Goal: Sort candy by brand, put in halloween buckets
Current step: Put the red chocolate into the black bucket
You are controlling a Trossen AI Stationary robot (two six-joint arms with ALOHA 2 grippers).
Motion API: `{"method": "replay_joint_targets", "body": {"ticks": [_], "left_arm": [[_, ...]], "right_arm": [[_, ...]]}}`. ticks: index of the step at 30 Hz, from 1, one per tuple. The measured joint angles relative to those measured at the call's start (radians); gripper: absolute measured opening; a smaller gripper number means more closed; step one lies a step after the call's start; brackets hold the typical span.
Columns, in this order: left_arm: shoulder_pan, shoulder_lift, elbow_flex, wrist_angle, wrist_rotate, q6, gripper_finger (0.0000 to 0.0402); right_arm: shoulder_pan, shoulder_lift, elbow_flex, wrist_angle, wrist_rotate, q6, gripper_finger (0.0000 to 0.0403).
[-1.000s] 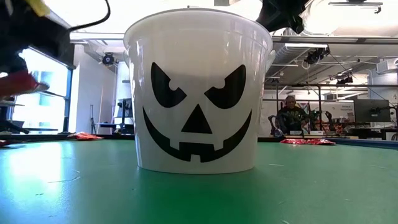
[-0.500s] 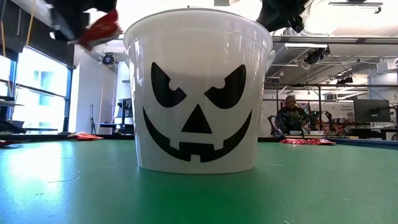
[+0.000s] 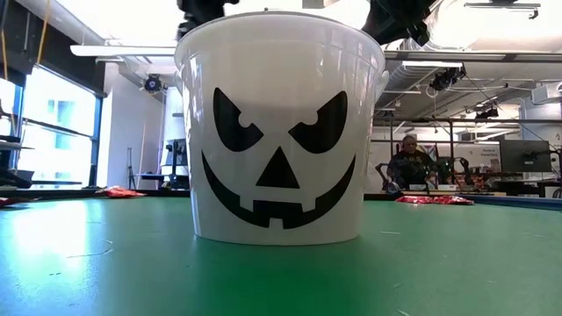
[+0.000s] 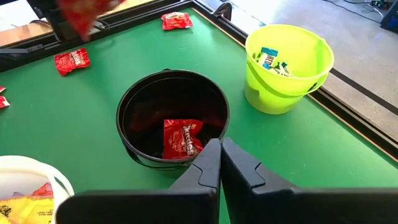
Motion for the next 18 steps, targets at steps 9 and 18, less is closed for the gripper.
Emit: {"method": "replay_joint_targets", "body": {"ticks": [9, 18], "left_arm": [[0.046, 0.062, 0.023, 0.221, -0.001, 0.135, 0.0000], [0.083, 0.071, -0.103, 0.335, -0.005, 0.146, 0.0000]], "right_arm": [[0.000, 0.000, 0.000, 0.000, 0.026, 0.003, 0.0000], [0.000, 0.000, 0.000, 0.000, 0.040, 0.001, 0.0000]]}}
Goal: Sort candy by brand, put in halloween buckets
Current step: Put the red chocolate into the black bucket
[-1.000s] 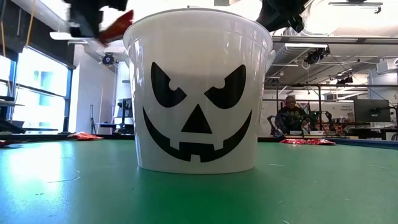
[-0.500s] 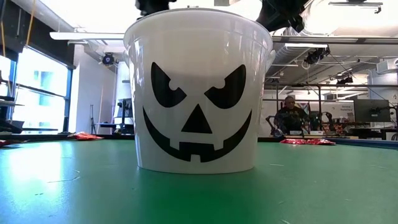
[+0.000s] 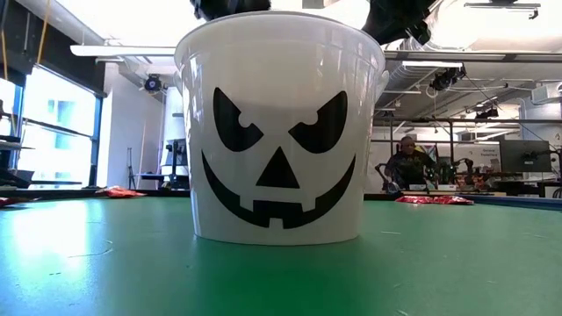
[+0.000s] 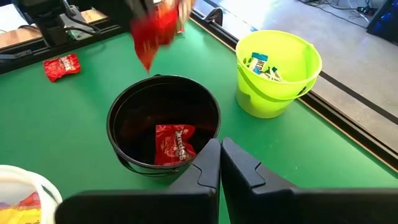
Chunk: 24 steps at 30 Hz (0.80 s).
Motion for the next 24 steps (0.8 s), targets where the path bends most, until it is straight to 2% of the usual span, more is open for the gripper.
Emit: {"method": "replay_joint_targets", "body": {"ticks": [4, 16, 24], "left_arm": [[0.007, 0.049, -0.029, -0.081, -0.014, 0.002, 0.0000], [-0.028, 0.277, 0.141, -0.255, -0.023, 0.145, 0.0000], [-0.028, 0.367, 0.163, -0.291, -0.044, 0.200, 0.0000]], "right_arm": [[-0.001, 0.000, 0.000, 0.000, 0.011, 0.000, 0.0000], [-0.050, 0.000, 0.000, 0.000, 0.003, -0.025, 0.0000], [-0.053, 0.000, 0.000, 0.000, 0.002, -0.027, 0.0000]]}}
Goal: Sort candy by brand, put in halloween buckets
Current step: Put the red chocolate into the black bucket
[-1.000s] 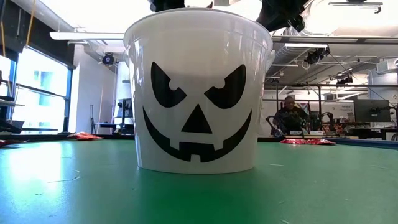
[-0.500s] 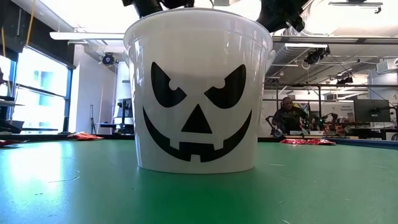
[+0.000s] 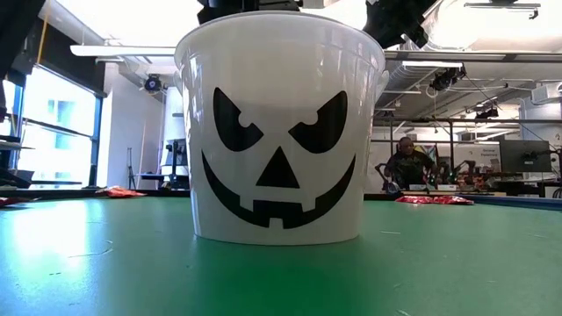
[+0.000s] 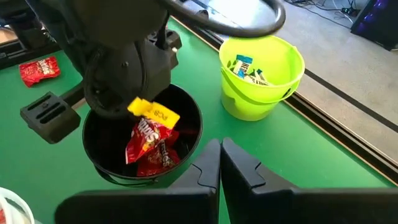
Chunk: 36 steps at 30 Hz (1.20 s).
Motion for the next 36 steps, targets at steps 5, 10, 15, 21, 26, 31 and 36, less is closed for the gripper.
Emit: {"method": "replay_joint_targets", "body": {"ticks": [5, 10, 15, 21, 26, 31, 36], "left_arm": [[-0.009, 0.018, 0.001, 0.017, -0.005, 0.001, 0.0000], [-0.013, 0.019, 0.002, 0.070, 0.012, -0.003, 0.0000], [-0.006, 0.020, 0.002, 0.115, 0.045, -0.042, 0.0000], [-0.006, 0.056, 0.002, 0.113, 0.057, -0.052, 0.0000], [-0.007, 0.075, 0.001, 0.108, 0.056, -0.073, 0.0003], [-0.007, 0.075, 0.001, 0.109, 0.041, -0.068, 0.0021], [-0.007, 0.072, 0.001, 0.110, 0.024, -0.046, 0.0047]], "right_arm": [[0.000, 0.000, 0.000, -0.003, 0.006, 0.000, 0.0000], [0.000, 0.000, 0.000, -0.005, 0.008, 0.000, 0.0000], [-0.001, 0.000, 0.000, -0.007, 0.008, 0.000, 0.0000], [-0.002, 0.000, 0.000, -0.007, 0.009, -0.003, 0.0000], [-0.002, 0.000, 0.000, -0.007, 0.009, -0.002, 0.0000], [-0.002, 0.000, 0.000, -0.007, 0.009, -0.001, 0.0000], [-0.002, 0.000, 0.000, -0.007, 0.009, -0.002, 0.0000]]}}
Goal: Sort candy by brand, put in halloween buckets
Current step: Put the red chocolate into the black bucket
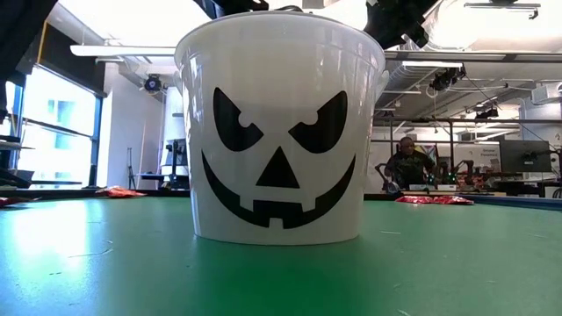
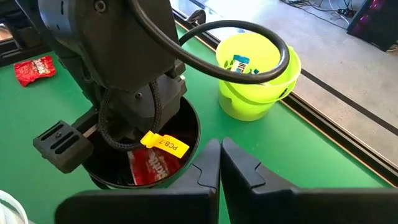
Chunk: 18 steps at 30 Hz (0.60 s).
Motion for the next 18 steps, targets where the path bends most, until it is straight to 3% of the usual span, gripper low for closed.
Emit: {"method": "replay_joint_targets", "body": {"ticks": [10, 18], "left_arm": [[-0.003, -0.027, 0.007, -0.013, -0.017, 0.001, 0.0109], [-0.039, -0.136, 0.011, -0.006, -0.107, 0.029, 0.0125]], "right_arm": [[0.000, 0.000, 0.000, 0.000, -0.052, 0.002, 0.0000], [-0.001, 0.000, 0.000, 0.000, -0.083, 0.002, 0.0000]]}}
